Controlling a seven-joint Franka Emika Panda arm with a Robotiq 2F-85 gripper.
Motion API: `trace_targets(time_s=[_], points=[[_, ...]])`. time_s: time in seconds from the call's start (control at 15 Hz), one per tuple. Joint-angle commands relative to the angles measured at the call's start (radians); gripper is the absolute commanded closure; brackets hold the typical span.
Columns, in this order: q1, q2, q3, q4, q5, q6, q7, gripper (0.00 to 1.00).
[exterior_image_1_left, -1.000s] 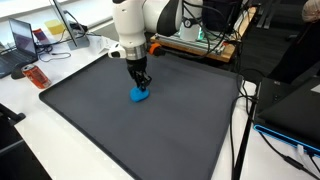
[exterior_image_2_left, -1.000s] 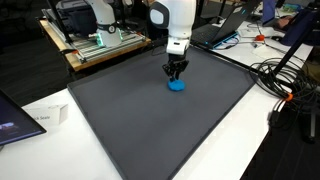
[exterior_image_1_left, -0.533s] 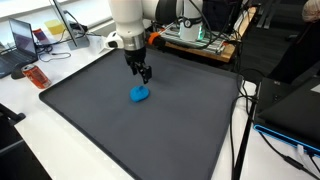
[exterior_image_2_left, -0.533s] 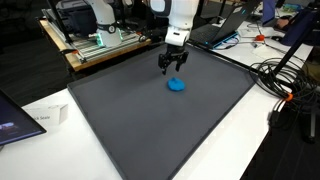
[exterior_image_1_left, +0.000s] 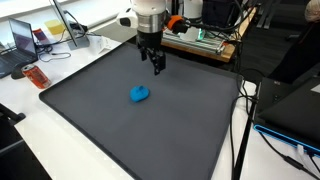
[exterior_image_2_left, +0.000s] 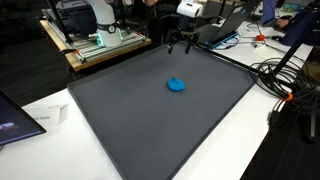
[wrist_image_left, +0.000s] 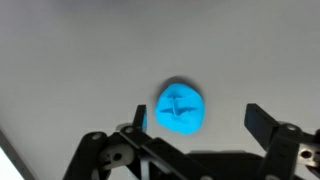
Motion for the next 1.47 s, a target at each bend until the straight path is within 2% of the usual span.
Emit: trace_targets(time_s=[0.0,0.53,0.8,1.13,1.4], points=[[0.007,-0.004,0.032,0.052,-0.017,-0.075,0.150,0.00],[0.032,0.069,0.058,0.171,-0.034,-0.170,0.570,0.00],[0.054,0.127,0.058,0.233,-0.052,-0.171,0.765,0.00],[0.098,0.221,0.048,0.336,-0.090,-0.236,0.988,0.00],[0.137,0.291,0.033,0.412,-0.148,-0.331,1.158,0.00]])
